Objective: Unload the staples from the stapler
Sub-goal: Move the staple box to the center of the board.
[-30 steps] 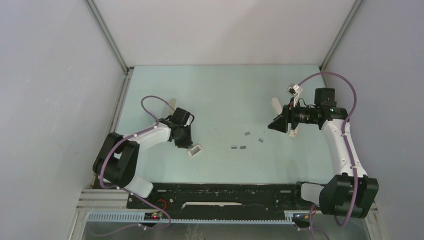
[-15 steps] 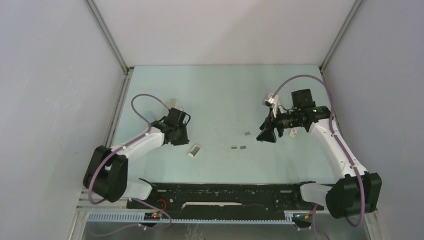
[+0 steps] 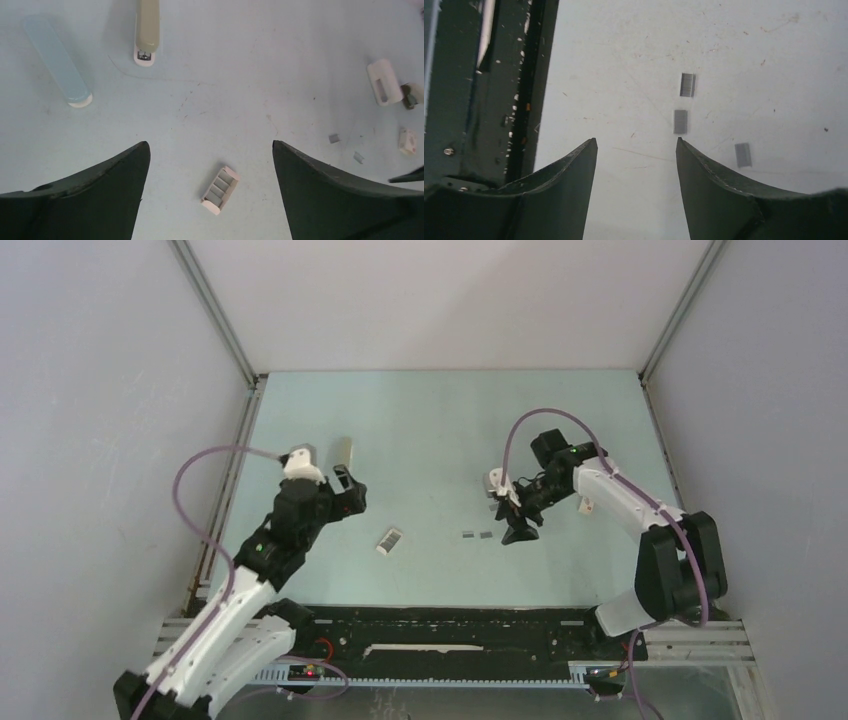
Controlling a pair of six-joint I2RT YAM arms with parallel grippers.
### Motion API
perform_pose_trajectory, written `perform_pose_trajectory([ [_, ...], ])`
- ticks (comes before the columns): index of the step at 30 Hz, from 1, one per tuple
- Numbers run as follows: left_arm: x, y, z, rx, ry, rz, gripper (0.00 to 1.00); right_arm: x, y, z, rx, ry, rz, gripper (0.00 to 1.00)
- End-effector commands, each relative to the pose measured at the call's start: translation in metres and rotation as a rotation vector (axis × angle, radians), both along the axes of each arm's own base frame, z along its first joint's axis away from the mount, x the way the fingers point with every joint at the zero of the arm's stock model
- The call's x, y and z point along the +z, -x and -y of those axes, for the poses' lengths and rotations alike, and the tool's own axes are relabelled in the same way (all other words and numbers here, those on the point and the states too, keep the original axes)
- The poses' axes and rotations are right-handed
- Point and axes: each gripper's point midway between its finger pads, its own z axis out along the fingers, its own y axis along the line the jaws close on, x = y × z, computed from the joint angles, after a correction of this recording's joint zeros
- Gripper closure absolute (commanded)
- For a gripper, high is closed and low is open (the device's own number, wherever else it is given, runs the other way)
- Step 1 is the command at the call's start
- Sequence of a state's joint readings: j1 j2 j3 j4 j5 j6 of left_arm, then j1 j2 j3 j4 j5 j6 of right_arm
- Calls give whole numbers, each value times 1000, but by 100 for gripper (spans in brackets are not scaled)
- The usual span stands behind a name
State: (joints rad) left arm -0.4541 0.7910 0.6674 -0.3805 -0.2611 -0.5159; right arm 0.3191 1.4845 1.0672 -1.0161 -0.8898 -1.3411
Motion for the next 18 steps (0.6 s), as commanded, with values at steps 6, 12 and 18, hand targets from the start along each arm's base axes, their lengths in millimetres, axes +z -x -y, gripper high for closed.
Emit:
perform_pose_trajectory([
  [6, 22, 13, -19, 79, 145, 267, 0, -38, -28, -26, 53, 152, 139, 33],
  [12, 2, 17, -21, 102, 168, 232, 0, -50, -23, -34, 61, 196, 124, 33],
  [18, 2, 15, -24, 122, 155, 237, 0, -60, -28, -29, 53, 270, 146, 33],
])
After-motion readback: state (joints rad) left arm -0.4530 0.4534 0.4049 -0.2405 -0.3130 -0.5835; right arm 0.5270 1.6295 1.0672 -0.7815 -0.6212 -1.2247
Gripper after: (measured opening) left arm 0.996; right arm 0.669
